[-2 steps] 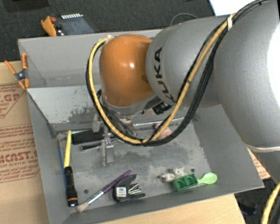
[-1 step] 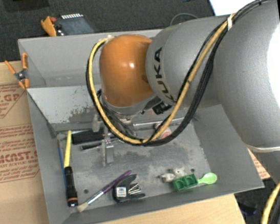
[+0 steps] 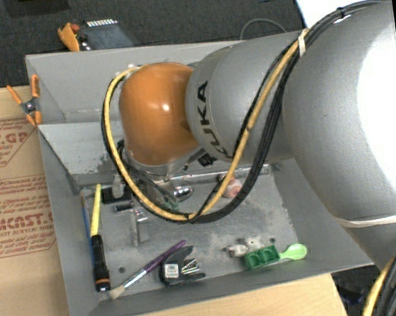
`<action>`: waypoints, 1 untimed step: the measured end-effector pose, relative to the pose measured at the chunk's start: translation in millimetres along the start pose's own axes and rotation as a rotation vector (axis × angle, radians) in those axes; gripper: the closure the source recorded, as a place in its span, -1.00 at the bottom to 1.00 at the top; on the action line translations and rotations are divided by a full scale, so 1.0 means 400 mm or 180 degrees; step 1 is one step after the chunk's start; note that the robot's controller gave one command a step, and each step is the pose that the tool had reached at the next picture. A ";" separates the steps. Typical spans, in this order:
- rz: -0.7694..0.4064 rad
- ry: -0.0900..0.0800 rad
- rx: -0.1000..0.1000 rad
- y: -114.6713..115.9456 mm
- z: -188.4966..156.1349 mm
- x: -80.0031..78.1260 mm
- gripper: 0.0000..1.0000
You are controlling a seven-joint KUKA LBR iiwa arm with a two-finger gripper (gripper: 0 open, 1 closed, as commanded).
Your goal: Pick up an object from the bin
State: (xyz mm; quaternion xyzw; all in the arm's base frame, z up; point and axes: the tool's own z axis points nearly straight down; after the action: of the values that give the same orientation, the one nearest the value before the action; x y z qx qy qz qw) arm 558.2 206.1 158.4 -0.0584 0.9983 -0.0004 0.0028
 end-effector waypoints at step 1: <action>-0.0364 -0.0003 -0.0033 0.047 0.054 0.004 -1.00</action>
Offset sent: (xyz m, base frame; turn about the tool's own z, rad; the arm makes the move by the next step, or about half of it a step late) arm -0.0032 0.0040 -0.0569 -0.1862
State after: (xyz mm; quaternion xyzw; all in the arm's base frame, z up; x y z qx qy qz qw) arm 554.5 224.7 136.7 -0.1154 0.9933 0.0045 0.0030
